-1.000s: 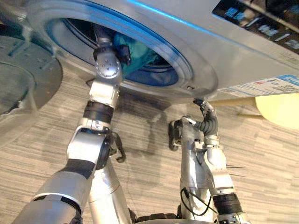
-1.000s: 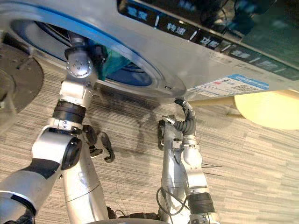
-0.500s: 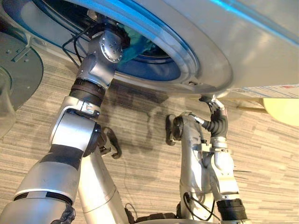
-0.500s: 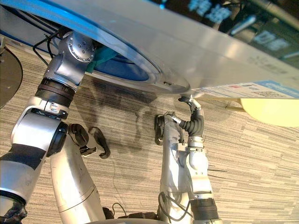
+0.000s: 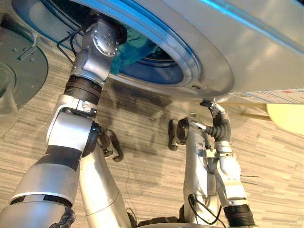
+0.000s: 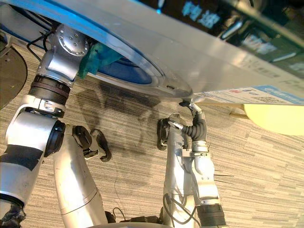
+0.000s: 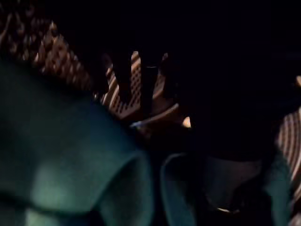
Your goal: Pick up the laundry basket with both hands and put the clothes into the washing machine.
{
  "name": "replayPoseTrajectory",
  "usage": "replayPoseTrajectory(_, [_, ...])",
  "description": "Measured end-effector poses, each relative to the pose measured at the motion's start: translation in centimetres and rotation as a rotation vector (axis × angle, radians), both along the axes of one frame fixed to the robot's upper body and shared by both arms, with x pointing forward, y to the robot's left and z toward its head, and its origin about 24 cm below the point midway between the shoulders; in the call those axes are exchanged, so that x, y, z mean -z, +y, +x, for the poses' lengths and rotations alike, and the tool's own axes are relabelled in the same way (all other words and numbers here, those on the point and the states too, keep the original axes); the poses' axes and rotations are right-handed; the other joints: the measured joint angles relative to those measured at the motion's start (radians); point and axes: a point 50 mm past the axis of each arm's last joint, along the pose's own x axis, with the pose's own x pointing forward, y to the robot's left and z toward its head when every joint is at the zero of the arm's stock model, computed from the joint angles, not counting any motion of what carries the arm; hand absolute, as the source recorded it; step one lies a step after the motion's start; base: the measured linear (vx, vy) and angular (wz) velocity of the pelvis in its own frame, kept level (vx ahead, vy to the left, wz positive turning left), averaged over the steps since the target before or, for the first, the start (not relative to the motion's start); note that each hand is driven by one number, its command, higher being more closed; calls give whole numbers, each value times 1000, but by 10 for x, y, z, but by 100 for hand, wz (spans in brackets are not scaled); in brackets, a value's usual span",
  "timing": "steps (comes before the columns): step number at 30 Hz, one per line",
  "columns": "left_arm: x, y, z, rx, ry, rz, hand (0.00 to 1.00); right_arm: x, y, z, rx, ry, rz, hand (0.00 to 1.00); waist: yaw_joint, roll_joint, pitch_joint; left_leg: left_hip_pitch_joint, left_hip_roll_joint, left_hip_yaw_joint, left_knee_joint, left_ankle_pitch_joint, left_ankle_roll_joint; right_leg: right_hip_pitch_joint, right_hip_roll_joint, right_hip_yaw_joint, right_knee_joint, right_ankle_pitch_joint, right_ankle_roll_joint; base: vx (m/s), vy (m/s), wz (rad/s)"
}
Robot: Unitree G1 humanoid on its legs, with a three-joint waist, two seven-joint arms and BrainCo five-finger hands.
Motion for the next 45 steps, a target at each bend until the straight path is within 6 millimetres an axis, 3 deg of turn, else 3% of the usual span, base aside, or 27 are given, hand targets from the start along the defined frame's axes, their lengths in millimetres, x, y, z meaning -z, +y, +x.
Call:
replayPoseTrajectory(2, [9, 8, -9, 57, -39, -87, 0, 5, 2, 1, 0, 29, 13, 0, 9, 0, -2, 34, 0, 1, -39, 12, -9, 34, -4, -12, -25, -4, -9, 35, -64, 16])
replayPoseTrajectory(4, [35, 15, -11, 112, -8, -167, 0, 11, 3, 1, 2, 65, 15, 0, 23, 1, -3, 78, 0, -1, -79, 23, -22, 84, -4, -33, -59, -6, -14, 51, -53, 8])
replayPoseTrajectory(6, [97, 18, -9, 167, 130, -291, 0, 21, 2, 0, 8, 122, 16, 0, 27, 3, -30, 136, 0, 0, -145, 36, -33, 147, -5, -55, -116, -7, -21, 79, -46, 10])
replayPoseTrajectory(7, [117, 19, -10, 173, 177, -323, 0, 23, 2, -1, 12, 136, 14, 0, 29, 3, -38, 154, 0, 5, -164, 40, -35, 162, -5, -57, -132, -6, -24, 107, -49, 7])
replayPoseTrajectory(8, [157, 22, -13, 174, 285, -377, 0, 26, 1, -1, 15, 155, 1, 0, 31, 3, -41, 204, 0, 14, -207, 47, -39, 210, -4, -63, -169, -4, -27, 100, -40, 5])
replayPoseTrajectory(9, [177, 22, -15, 180, 344, -405, 0, 29, 1, 0, 18, 168, -8, 0, 33, 3, -42, 234, 0, 18, -229, 52, -41, 239, -4, -67, -189, -3, -29, 135, -54, 7])
replayPoseTrajectory(10, [215, 21, -23, 184, 453, -453, 0, 36, -1, -2, 27, 206, -19, 0, 34, 4, -42, 297, 0, 25, -278, 60, -45, 301, -4, -77, -233, -1, -32, 133, -62, 8])
replayPoseTrajectory(11, [251, 18, -35, 188, 561, -504, 0, 45, -4, -7, 40, 247, -21, 0, 44, 5, -57, 357, 0, 35, -331, 70, -52, 358, -4, -84, -277, 1, -35, 132, -67, 9])
replayPoseTrajectory(12, [268, 17, -42, 184, 612, -525, 0, 50, -6, -9, 45, 273, -21, 0, 48, 6, -68, 388, 0, 39, -357, 74, -55, 388, -4, -88, -301, 2, -36, 156, -90, 7])
replayPoseTrajectory(13, [307, 17, -62, 169, 734, -564, 0, 63, -10, -18, 62, 335, -20, 0, 55, 8, -91, 477, 1, 51, -425, 84, -64, 472, -3, -99, -359, 4, -40, 135, -78, 6])
replayPoseTrajectory(16, [357, 21, -95, 128, 906, -602, 0, 82, -17, -30, 83, 423, -24, 0, 61, 10, -120, 639, 2, 81, -551, 106, -73, 622, 1, -112, -470, 17, -43, 149, -70, 1])
replayPoseTrajectory(18, [405, 26, -128, 73, 1098, -638, 0, 96, -23, -39, 99, 492, -31, 0, 64, 29, -149, 810, 4, 116, -690, 138, -76, 783, 17, -122, -610, 56, -34, 222, -36, -14])
replayPoseTrajectory(21, [443, 25, -160, 38, 1273, -675, 0, 117, -27, -52, 109, 592, -33, 0, 71, 49, -195, 989, 16, 179, -863, 187, -71, 939, 35, -127, -788, 119, -25, 176, 35, -27])
replayPoseTrajectory(25, [475, 25, -188, -10, 1444, -687, 0, 147, -24, -70, 106, 739, -10, 0, 81, 62, -263, 1186, 15, 268, -1082, 257, -70, 1096, 63, -111, -1008, 206, -16, 151, 52, -38])
replayPoseTrajectory(27, [493, 28, -207, -50, 1553, -673, 0, 175, -24, -82, 95, 887, -16, 0, 68, 81, -315, 1311, -5, 329, -1262, 322, -71, 1183, 84, -76, -1183, 284, -6, 178, 65, -51])
replayPoseTrajectory(30, [501, 26, -215, -57, 1624, -616, 0, 193, -33, -94, 89, 1000, -40, 0, 38, 128, -340, 1403, -35, 363, -1407, 387, -65, 1281, 90, -64, -1360, 372, 4, 148, 85, -27])
replayPoseTrajectory(32, [501, 28, -213, -57, 1629, -592, 0, 198, -36, -101, 96, 1039, -44, 0, 24, 145, -347, 1428, -38, 362, -1425, 396, -63, 1330, 94, -69, -1421, 399, 7, 95, 57, -3])
replayPoseTrajectory(36, [500, 31, -207, -59, 1625, -570, 0, 208, -42, -114, 114, 1107, -40, 0, 21, 145, -347, 1480, -62, 333, -1452, 422, -62, 1405, 90, -71, -1479, 422, 17, 40, 29, 6])
replayPoseTrajectory(38, [499, 28, -204, -47, 1630, -551, 0, 208, -49, -112, 138, 1112, -29, 0, 25, 147, -347, 1480, -105, 236, -1498, 465, -58, 1415, 71, -60, -1544, 467, 21, -16, 20, -1])
replayPoseTrajectory(40, [501, 28, -207, -51, 1643, -550, 0, 208, -53, -109, 154, 1113, -24, 0, 27, 156, -348, 1487, -117, 197, -1520, 468, -57, 1421, 71, -34, -1597, 504, 27, -34, 50, -40])
replayPoseTrajectory(43, [509, 34, -221, -84, 1694, -549, 0, 209, -57, -110, 187, 1123, 5, 0, 27, 151, -344, 1519, -129, 242, -1540, 464, -57, 1421, 73, 62, -1667, 575, 34, -95, 77, -89])
replayPoseTrajectory(45, [511, 37, -226, -100, 1707, -552, 0, 209, -62, -107, 209, 1128, 16, 0, 31, 144, -332, 1528, -125, 286, -1502, 379, -39, 1381, 102, 188, -1682, 604, 48, -157, 64, -147])
